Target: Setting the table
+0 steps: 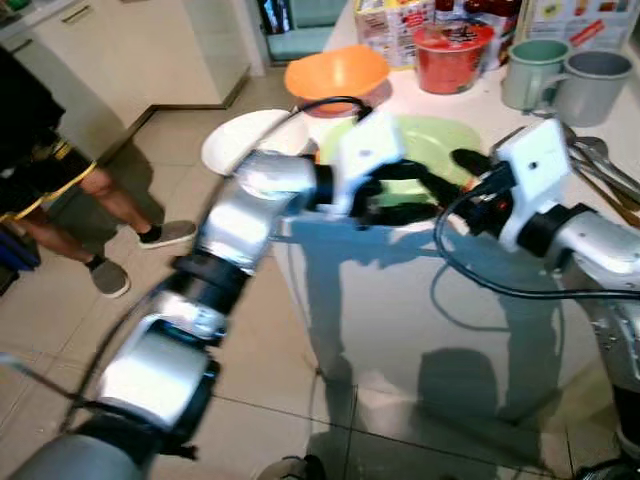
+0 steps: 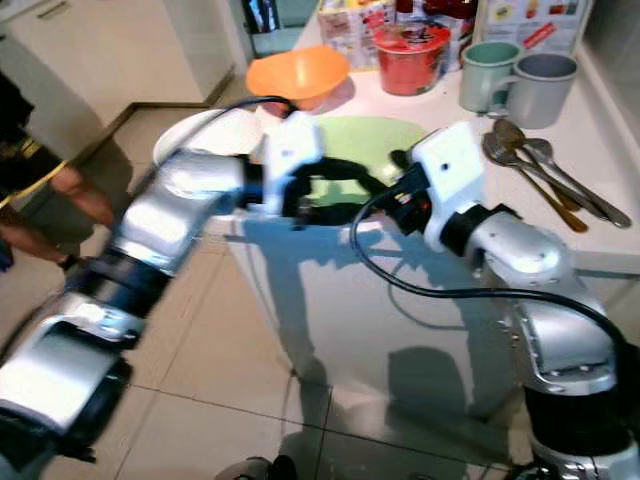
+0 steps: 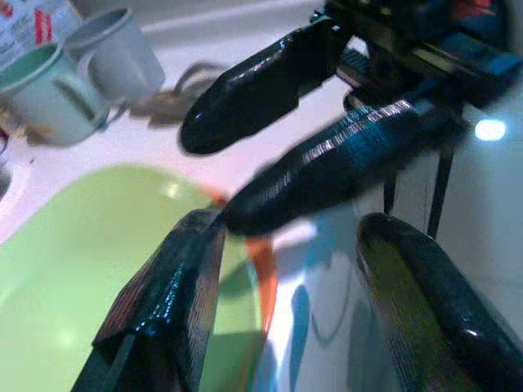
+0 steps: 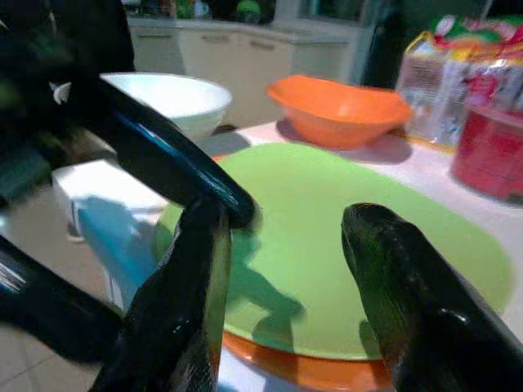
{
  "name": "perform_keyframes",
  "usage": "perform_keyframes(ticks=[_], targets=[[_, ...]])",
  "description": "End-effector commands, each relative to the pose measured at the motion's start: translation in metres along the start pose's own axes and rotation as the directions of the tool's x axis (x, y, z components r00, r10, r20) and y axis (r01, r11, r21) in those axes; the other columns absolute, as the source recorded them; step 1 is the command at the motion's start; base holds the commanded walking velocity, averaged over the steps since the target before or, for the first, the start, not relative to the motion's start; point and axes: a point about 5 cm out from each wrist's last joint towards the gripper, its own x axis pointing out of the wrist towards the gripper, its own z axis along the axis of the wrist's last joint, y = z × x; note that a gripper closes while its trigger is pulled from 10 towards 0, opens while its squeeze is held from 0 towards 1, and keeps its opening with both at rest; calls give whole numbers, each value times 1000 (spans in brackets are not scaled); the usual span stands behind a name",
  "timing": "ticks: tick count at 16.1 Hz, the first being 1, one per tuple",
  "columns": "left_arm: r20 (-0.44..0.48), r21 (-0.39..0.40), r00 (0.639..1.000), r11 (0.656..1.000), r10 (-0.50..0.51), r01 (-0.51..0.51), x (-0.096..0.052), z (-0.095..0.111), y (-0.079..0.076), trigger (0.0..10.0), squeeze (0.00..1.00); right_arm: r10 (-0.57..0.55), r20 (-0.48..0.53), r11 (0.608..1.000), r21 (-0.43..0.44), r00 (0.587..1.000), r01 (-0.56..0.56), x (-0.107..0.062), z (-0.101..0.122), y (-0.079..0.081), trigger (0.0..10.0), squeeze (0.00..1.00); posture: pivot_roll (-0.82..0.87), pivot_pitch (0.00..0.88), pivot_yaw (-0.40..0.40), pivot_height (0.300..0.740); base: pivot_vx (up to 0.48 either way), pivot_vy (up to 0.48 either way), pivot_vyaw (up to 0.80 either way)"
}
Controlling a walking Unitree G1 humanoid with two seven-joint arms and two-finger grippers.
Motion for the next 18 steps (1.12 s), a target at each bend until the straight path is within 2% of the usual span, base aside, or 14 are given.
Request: perform_keyframes(ticks=[1, 2, 4, 7, 9, 11, 12, 14, 15, 16, 18], targets=[[-21, 8, 1000, 1000, 5, -5, -15, -3, 6, 10000, 0, -75, -70, 997, 16, 995, 76, -2, -13, -13, 10000, 0, -7, 70, 174, 740, 0, 0, 0], [-37, -5, 999, 1000, 24, -25, -19, -6, 9, 10000, 0, -74, -68, 997, 15, 995, 75, -1, -12, -13, 10000, 0, -6, 71, 173, 740, 0, 0, 0], [-123, -41, 983, 989, 136, -141, -24, -20, 21, 10000, 0, -45, -46, 999, 8, 998, 46, -2, -5, -10, 10000, 0, -11, 76, 170, 740, 0, 0, 0], [-140, -43, 980, 988, 139, -146, -14, -21, 23, 10000, 0, 48, 14, 999, 5, 999, -48, -15, 11, 2, 10000, 0, -28, 86, 178, 740, 0, 0, 0], [-157, -56, 977, 987, 143, -153, -6, -25, 24, 10000, 0, 104, 80, 994, -26, 991, -102, -34, 30, 6, 10000, 0, -51, 90, 194, 740, 0, 0, 0], [-191, -87, 966, 977, 174, -193, 0, -36, 25, 10000, 0, 20, 80, 999, -37, 997, -17, -62, 39, -12, 10000, 0, -108, 93, 213, 740, 0, 0, 0], [-203, -94, 962, 974, 183, -206, 2, -39, 25, 10000, 0, -28, 42, 999, -21, 999, 29, -71, 31, -19, 10000, 0, -124, 93, 215, 740, 0, 0, 0], [-235, -110, 945, 960, 229, -260, 6, -48, 25, 10000, 0, -66, -97, 997, 33, 993, 70, -91, -7, -18, 10000, 0, -160, 89, 214, 740, 0, 0, 0], [-243, -111, 939, 955, 242, -275, 6, -50, 25, 10000, 0, -69, -135, 995, 67, 988, 79, -97, -19, -16, 10000, 0, -163, 90, 213, 740, 0, 0, 0], [-261, -115, 928, 945, 268, -305, 5, -54, 26, 10000, 0, -75, -214, 988, 119, 974, 102, -106, -43, -9, 10000, 0, -171, 89, 216, 740, 0, 0, 0], [-291, -103, 903, 928, 317, -359, 3, -57, 29, 10000, 0, -29, -264, 970, 224, 964, 90, -111, -70, 16, 10000, 0, -183, 85, 225, 740, 0, 0, 0]])
